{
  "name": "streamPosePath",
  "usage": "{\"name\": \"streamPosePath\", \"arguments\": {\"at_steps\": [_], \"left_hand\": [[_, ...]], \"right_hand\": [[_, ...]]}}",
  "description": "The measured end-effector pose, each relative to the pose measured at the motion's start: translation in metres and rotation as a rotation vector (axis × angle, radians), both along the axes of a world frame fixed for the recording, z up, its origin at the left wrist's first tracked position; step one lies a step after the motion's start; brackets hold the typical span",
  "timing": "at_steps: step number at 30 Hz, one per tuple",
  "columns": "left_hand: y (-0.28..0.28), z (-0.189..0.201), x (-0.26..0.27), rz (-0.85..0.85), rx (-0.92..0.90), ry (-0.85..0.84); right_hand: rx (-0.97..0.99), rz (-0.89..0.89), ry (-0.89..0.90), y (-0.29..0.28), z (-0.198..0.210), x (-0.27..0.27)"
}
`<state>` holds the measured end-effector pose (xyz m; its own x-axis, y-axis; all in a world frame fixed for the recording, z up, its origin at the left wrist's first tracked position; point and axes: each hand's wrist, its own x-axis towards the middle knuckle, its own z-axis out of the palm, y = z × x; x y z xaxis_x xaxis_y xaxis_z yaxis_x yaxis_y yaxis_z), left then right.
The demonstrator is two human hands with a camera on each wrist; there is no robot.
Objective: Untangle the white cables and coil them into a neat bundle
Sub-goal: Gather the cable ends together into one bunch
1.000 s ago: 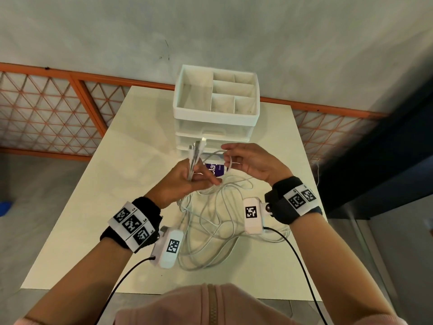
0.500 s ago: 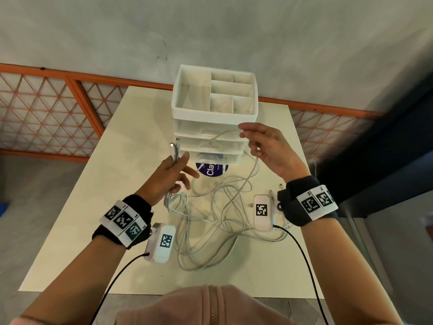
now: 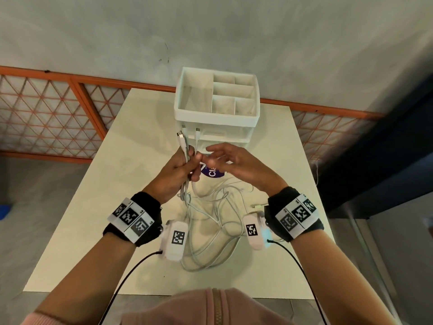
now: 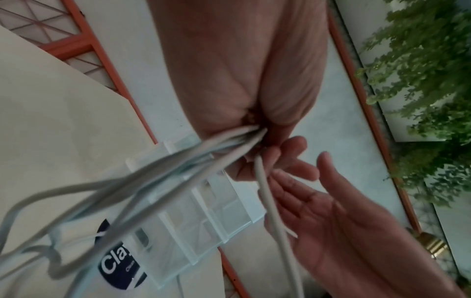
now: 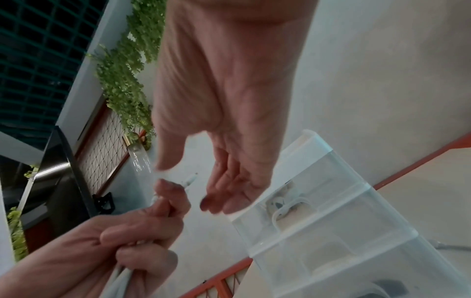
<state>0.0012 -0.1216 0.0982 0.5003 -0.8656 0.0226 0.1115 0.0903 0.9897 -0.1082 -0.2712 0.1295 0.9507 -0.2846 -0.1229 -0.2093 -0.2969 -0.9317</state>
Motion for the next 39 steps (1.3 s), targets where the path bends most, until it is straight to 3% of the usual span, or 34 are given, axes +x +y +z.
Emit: {"name": "streamPosePath", "arguments": {"at_steps": [6, 14, 21, 26, 39], "left_hand": [[0.0, 0.01, -0.016, -0.158, 0.075, -0.238], [-0.006, 0.01, -0.026, -0.013, 0.121, -0.378], [-0.007, 0.003, -0.025, -0.018, 0.101, -0.409], [-0.008, 0.004, -0.026, 0.074, 0.084, -0.364], [-0.012, 0.009, -0.029, 0.141, 0.089, -0.357]], "right_hand": [[0.148, -0.126, -0.232, 0.003, 0.007, 0.008], [0.163, -0.073, -0.284, -0.001, 0.013, -0.002], [0.12, -0.128, -0.298, 0.001, 0.014, -0.002], [0.159, -0.212, -0.343, 0.004, 0.01, -0.002], [0.146, -0.224, -0.344, 0.002, 0.014, 0.001]]}}
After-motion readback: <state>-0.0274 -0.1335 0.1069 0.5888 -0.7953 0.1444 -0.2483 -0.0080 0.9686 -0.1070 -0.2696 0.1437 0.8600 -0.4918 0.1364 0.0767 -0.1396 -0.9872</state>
